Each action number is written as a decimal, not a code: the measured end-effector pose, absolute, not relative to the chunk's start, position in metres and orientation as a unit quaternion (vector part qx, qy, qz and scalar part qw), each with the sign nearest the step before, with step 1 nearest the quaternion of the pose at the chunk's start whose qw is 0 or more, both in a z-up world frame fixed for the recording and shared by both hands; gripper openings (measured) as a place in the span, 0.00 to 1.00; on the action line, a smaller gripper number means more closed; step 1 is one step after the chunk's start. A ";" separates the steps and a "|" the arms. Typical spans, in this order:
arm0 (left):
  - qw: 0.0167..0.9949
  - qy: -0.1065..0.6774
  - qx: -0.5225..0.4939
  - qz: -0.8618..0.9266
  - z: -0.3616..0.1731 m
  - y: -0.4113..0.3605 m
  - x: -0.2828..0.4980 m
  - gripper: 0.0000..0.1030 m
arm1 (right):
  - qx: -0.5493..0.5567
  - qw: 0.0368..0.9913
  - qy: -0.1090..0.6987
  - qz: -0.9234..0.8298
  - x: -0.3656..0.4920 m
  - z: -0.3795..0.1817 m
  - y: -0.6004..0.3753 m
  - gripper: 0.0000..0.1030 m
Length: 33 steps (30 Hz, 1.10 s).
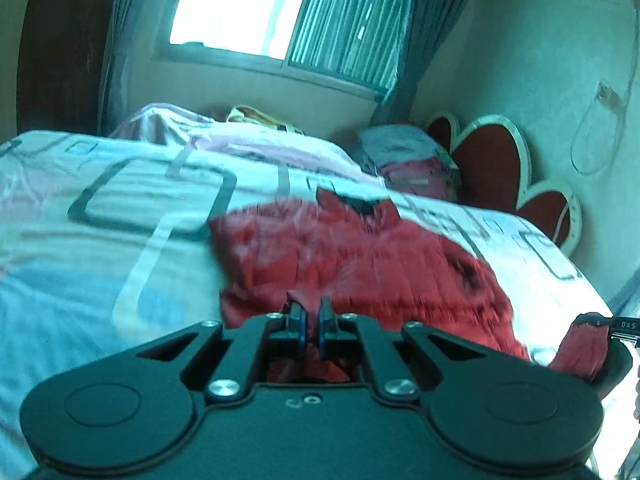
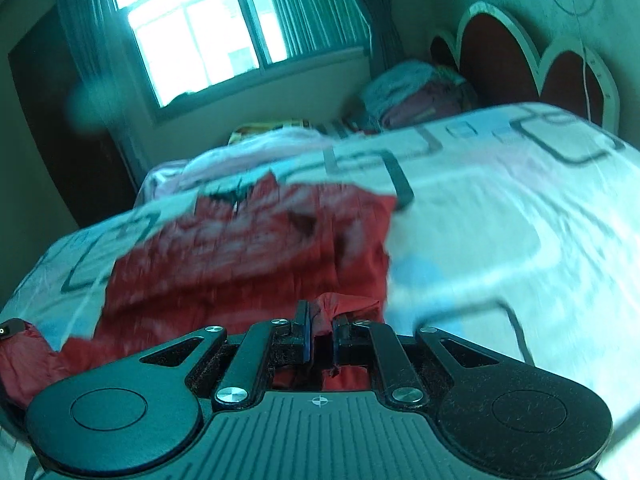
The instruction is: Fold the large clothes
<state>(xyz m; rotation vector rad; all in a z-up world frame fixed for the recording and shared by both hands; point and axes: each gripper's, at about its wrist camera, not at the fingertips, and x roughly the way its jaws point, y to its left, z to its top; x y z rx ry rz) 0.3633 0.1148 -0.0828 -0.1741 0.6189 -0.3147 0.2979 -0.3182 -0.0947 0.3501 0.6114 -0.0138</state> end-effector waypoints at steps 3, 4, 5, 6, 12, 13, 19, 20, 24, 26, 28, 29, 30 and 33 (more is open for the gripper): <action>0.941 0.294 -0.086 -0.144 -0.079 0.106 0.401 0.05 | 0.177 0.941 0.288 -0.007 0.340 -0.090 -0.325 0.08; 0.942 0.292 -0.086 -0.141 -0.079 0.104 0.411 0.05 | 0.178 0.941 0.286 -0.008 0.354 -0.089 -0.327 0.08; 0.943 0.290 -0.085 -0.137 -0.079 0.100 0.423 0.05 | 0.178 0.942 0.285 -0.008 0.369 -0.088 -0.329 0.08; 0.945 0.288 -0.082 -0.133 -0.080 0.097 0.436 0.05 | 0.178 0.942 0.284 -0.010 0.385 -0.089 -0.332 0.08; 0.949 0.290 -0.072 -0.102 -0.086 0.078 0.516 0.05 | 0.189 0.936 0.297 -0.021 0.467 -0.101 -0.351 0.08; 0.949 0.292 -0.072 -0.098 -0.088 0.077 0.526 0.05 | 0.189 0.935 0.300 -0.025 0.479 -0.104 -0.353 0.08; 0.951 0.298 -0.044 -0.069 -0.102 0.059 0.583 0.05 | 0.196 0.928 0.314 -0.041 0.549 -0.117 -0.370 0.08; 0.951 0.300 -0.042 -0.064 -0.104 0.057 0.592 0.05 | 0.196 0.926 0.319 -0.044 0.562 -0.120 -0.373 0.08; 0.950 0.307 -0.027 -0.048 -0.117 0.049 0.625 0.05 | 0.208 0.917 0.336 -0.049 0.597 -0.140 -0.384 0.08; 0.950 0.308 -0.023 -0.039 -0.124 0.044 0.637 0.05 | 0.214 0.914 0.342 -0.052 0.613 -0.151 -0.388 0.08; 0.949 0.313 -0.017 -0.028 -0.132 0.038 0.649 0.05 | 0.211 0.913 0.345 -0.052 0.623 -0.159 -0.386 0.08; 0.948 0.319 -0.012 -0.023 -0.137 0.036 0.655 0.05 | 0.209 0.913 0.346 -0.053 0.628 -0.163 -0.385 0.09; 0.945 0.325 -0.007 -0.018 -0.141 0.033 0.661 0.05 | 0.206 0.913 0.349 -0.055 0.633 -0.166 -0.385 0.09; 0.940 0.340 0.009 -0.006 -0.152 0.029 0.673 0.10 | 0.202 0.906 0.368 -0.058 0.648 -0.180 -0.383 0.09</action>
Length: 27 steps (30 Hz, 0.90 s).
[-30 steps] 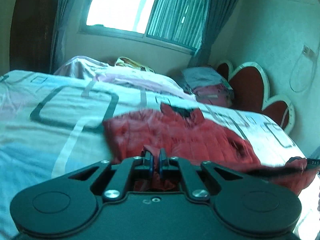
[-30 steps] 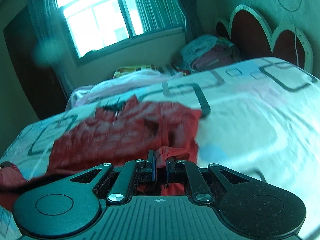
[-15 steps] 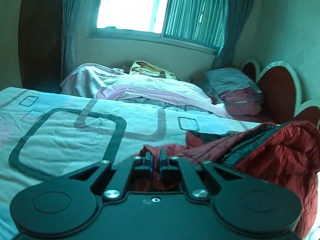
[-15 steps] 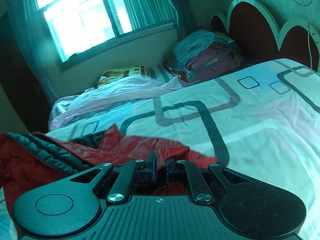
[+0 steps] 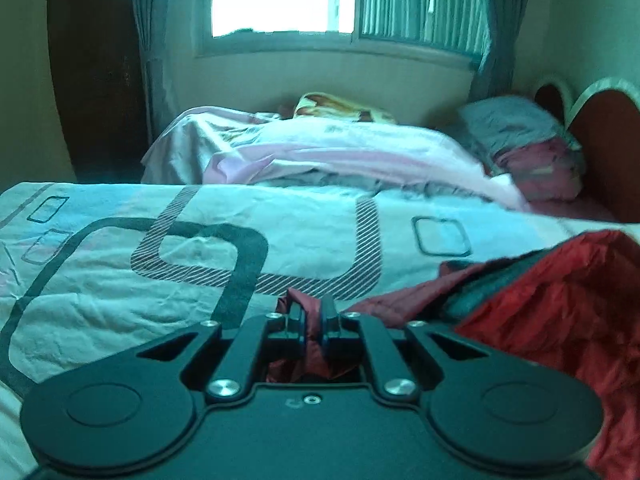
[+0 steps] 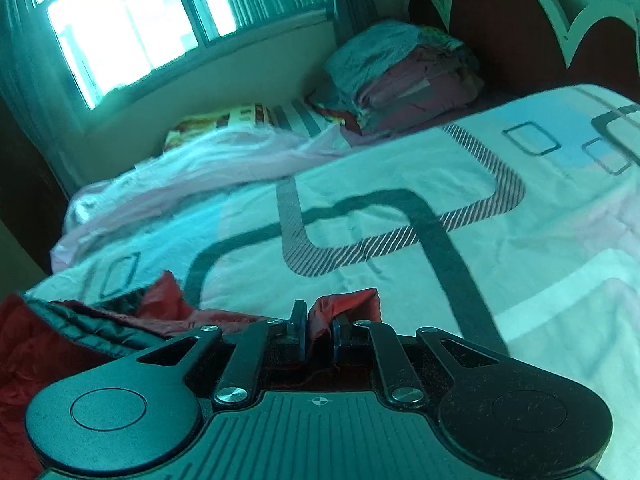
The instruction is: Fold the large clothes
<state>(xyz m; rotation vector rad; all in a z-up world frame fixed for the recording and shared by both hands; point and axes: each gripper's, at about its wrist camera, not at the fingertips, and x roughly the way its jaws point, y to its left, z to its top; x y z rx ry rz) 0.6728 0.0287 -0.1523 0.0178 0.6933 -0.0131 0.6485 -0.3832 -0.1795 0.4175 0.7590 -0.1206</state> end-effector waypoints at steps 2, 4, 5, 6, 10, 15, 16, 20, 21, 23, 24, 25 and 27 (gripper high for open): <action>0.939 0.345 0.013 -0.005 -0.157 0.028 0.677 0.11 | 0.203 0.906 0.367 -0.056 0.652 -0.183 -0.383 0.15; 0.936 0.352 0.023 -0.004 -0.161 0.027 0.681 0.12 | 0.206 0.908 0.361 -0.057 0.653 -0.182 -0.386 0.21; 0.935 0.355 0.024 -0.005 -0.163 0.026 0.682 0.13 | 0.209 0.909 0.356 -0.058 0.653 -0.182 -0.387 0.24; 0.934 0.356 0.025 -0.006 -0.163 0.027 0.681 0.14 | 0.212 0.910 0.352 -0.058 0.652 -0.181 -0.389 0.33; 0.933 0.359 0.018 -0.013 -0.158 0.029 0.680 0.17 | 0.198 0.926 0.305 -0.098 0.642 -0.171 -0.389 1.00; 0.935 0.354 0.017 -0.021 -0.147 0.033 0.674 0.23 | 0.212 0.930 0.282 -0.099 0.630 -0.159 -0.398 1.00; 0.935 0.354 0.015 -0.022 -0.145 0.034 0.674 0.28 | 0.207 0.932 0.280 -0.100 0.628 -0.156 -0.398 1.00; 0.949 0.315 0.029 0.011 -0.133 0.040 0.663 0.98 | 0.192 0.940 0.266 -0.095 0.616 -0.141 -0.395 1.00; 0.955 0.295 0.034 0.005 -0.129 0.041 0.657 0.95 | 0.185 0.942 0.264 -0.090 0.614 -0.137 -0.392 1.00; 0.954 0.298 0.039 -0.007 -0.124 0.042 0.652 0.85 | 0.163 0.949 0.260 -0.073 0.606 -0.131 -0.381 0.99; 0.954 0.297 0.038 -0.017 -0.123 0.041 0.648 0.83 | 0.145 0.952 0.262 -0.065 0.603 -0.130 -0.373 0.91; 0.955 0.294 0.037 -0.026 -0.121 0.040 0.643 0.81 | 0.131 0.953 0.267 -0.058 0.600 -0.129 -0.365 0.87; 0.955 0.289 0.038 -0.046 -0.121 0.029 0.633 0.77 | 0.106 0.954 0.276 -0.038 0.600 -0.133 -0.346 0.79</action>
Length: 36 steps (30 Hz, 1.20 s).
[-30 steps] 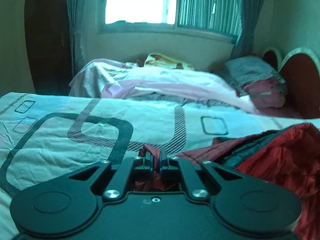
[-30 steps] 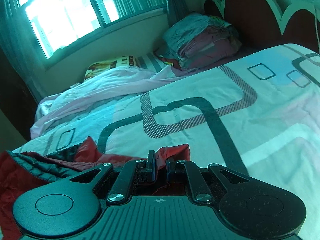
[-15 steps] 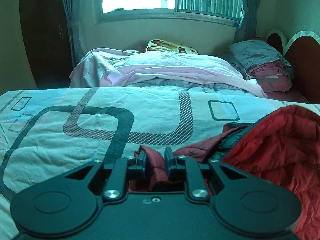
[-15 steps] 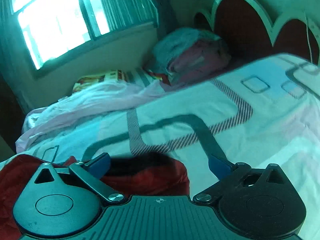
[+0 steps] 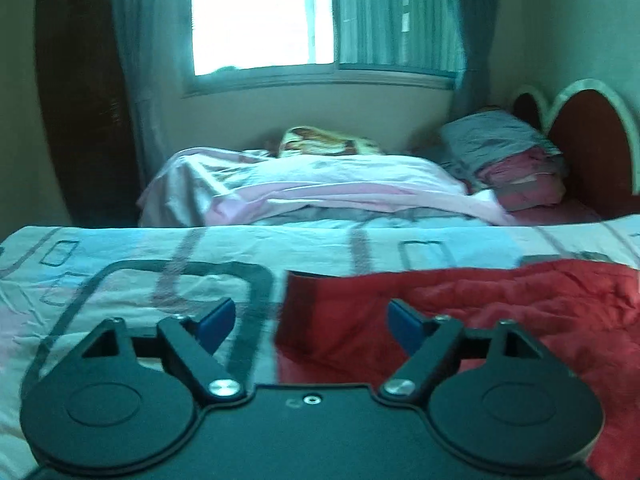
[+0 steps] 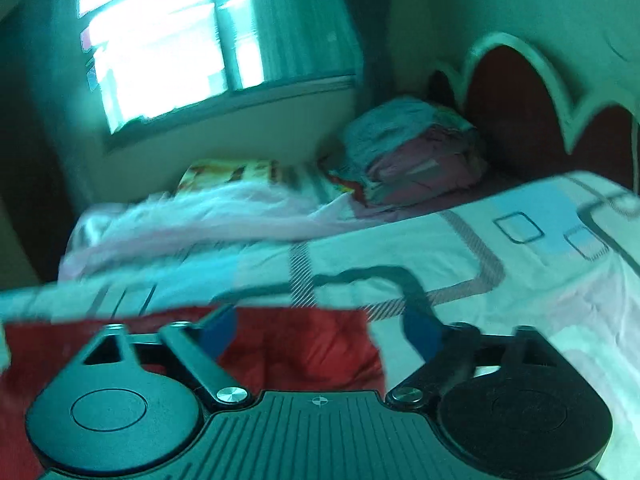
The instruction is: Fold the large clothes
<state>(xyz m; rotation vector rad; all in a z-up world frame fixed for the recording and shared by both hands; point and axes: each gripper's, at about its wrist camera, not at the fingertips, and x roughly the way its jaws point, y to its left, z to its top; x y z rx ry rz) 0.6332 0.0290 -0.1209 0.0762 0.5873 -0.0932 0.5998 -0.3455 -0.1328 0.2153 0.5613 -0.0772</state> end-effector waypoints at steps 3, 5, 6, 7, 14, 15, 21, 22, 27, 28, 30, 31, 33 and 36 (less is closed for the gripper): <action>0.954 0.287 0.057 -0.063 -0.129 -0.001 0.624 0.77 | 0.075 0.957 0.281 -0.019 0.601 -0.140 -0.312 0.62; 0.953 0.289 0.067 -0.062 -0.138 -0.020 0.626 0.77 | 0.065 0.956 0.288 -0.006 0.608 -0.147 -0.290 0.57; 0.953 0.288 0.076 -0.056 -0.143 -0.032 0.629 0.77 | 0.064 0.955 0.290 0.001 0.614 -0.150 -0.280 0.57; 0.953 0.286 0.082 -0.050 -0.148 -0.039 0.633 0.76 | 0.062 0.955 0.290 0.004 0.622 -0.154 -0.273 0.57; 0.949 0.302 0.092 -0.002 -0.189 -0.038 0.657 0.74 | 0.019 0.949 0.312 -0.041 0.659 -0.201 -0.271 0.57; 0.949 0.305 0.077 0.002 -0.195 -0.031 0.658 0.74 | 0.019 0.947 0.316 -0.049 0.660 -0.208 -0.275 0.57; 0.948 0.316 0.036 0.002 -0.209 -0.015 0.662 0.76 | 0.035 0.944 0.321 -0.073 0.670 -0.237 -0.295 0.57; 0.947 0.319 0.032 0.003 -0.211 -0.014 0.663 0.77 | 0.048 0.942 0.324 -0.074 0.672 -0.241 -0.299 0.57; 0.942 0.334 0.036 0.008 -0.210 -0.012 0.668 0.80 | 0.038 0.938 0.334 -0.079 0.676 -0.240 -0.299 0.57; 0.942 0.332 0.044 0.011 -0.207 -0.013 0.665 0.78 | 0.033 0.938 0.337 -0.078 0.674 -0.235 -0.297 0.57; 0.945 0.324 0.045 0.012 -0.198 -0.012 0.655 0.73 | 0.036 0.943 0.323 -0.072 0.662 -0.218 -0.300 0.58; 0.948 0.317 0.036 0.004 -0.192 -0.011 0.648 0.74 | 0.044 0.947 0.311 -0.069 0.654 -0.210 -0.301 0.58; 0.951 0.308 0.028 -0.005 -0.181 -0.010 0.633 0.75 | 0.054 0.953 0.292 -0.056 0.638 -0.194 -0.299 0.58; 0.949 0.313 0.026 -0.018 -0.169 -0.013 0.615 0.77 | 0.042 0.959 0.277 -0.039 0.619 -0.179 -0.290 0.58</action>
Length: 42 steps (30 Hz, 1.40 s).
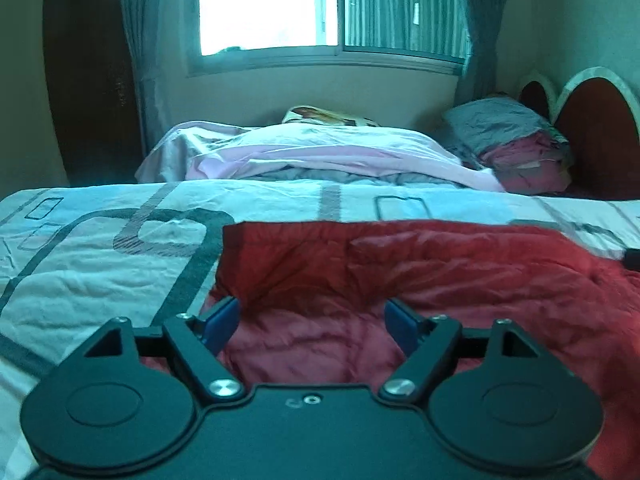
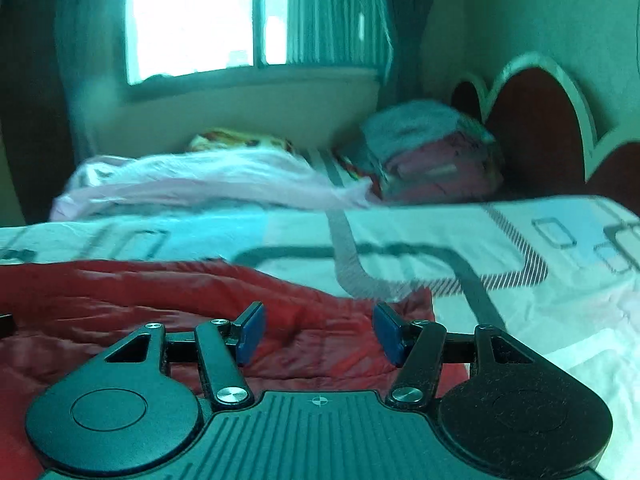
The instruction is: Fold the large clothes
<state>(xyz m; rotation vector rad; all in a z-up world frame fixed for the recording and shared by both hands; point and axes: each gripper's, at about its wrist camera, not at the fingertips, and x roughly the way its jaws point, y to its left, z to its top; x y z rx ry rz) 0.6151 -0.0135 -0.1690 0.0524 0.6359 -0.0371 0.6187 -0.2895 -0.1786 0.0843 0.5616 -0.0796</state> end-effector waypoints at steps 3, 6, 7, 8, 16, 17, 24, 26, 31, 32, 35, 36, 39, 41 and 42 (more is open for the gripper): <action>0.944 0.328 0.023 -0.031 -0.164 -0.016 0.597 0.77 | 0.027 0.960 0.279 -0.025 0.601 -0.176 -0.277 0.58; 0.941 0.337 0.028 -0.031 -0.172 -0.020 0.583 0.78 | 0.020 0.957 0.286 -0.029 0.585 -0.184 -0.269 0.58; 0.940 0.338 0.034 -0.026 -0.176 -0.020 0.582 0.78 | 0.019 0.956 0.292 -0.034 0.582 -0.188 -0.270 0.58; 0.939 0.341 0.041 -0.020 -0.181 -0.020 0.582 0.79 | 0.018 0.953 0.300 -0.037 0.581 -0.192 -0.271 0.58; 0.934 0.352 0.050 -0.016 -0.200 -0.014 0.587 0.80 | -0.001 0.940 0.334 -0.070 0.589 -0.232 -0.289 0.58; 0.934 0.354 0.049 -0.016 -0.201 -0.014 0.588 0.80 | -0.005 0.940 0.332 -0.072 0.589 -0.236 -0.288 0.58; 0.928 0.369 0.038 -0.009 -0.199 -0.009 0.593 0.80 | 0.009 0.935 0.348 -0.065 0.599 -0.237 -0.296 0.58; 0.931 0.363 0.047 0.001 -0.189 -0.009 0.585 0.77 | 0.038 0.935 0.348 -0.059 0.593 -0.223 -0.306 0.58; 0.936 0.349 0.038 -0.011 -0.170 0.004 0.557 0.83 | 0.045 0.941 0.332 -0.034 0.560 -0.196 -0.308 0.58; 0.937 0.346 0.040 -0.013 -0.167 0.006 0.551 0.83 | 0.044 0.942 0.332 -0.030 0.553 -0.194 -0.308 0.58; 0.939 0.339 0.061 -0.012 -0.167 0.012 0.537 0.86 | 0.034 0.943 0.330 -0.030 0.532 -0.193 -0.304 0.58; 0.938 0.340 0.066 -0.010 -0.170 0.014 0.534 0.86 | 0.033 0.942 0.333 -0.032 0.522 -0.195 -0.301 0.58; 0.928 0.367 0.068 -0.005 -0.189 0.026 0.532 0.86 | 0.005 0.942 0.332 -0.047 0.502 -0.207 -0.295 0.58; 0.926 0.374 0.042 0.001 -0.193 0.036 0.532 0.86 | 0.001 0.938 0.343 -0.052 0.502 -0.215 -0.296 0.58; 0.925 0.379 0.027 0.006 -0.190 0.039 0.532 0.85 | 0.006 0.937 0.345 -0.057 0.501 -0.212 -0.297 0.58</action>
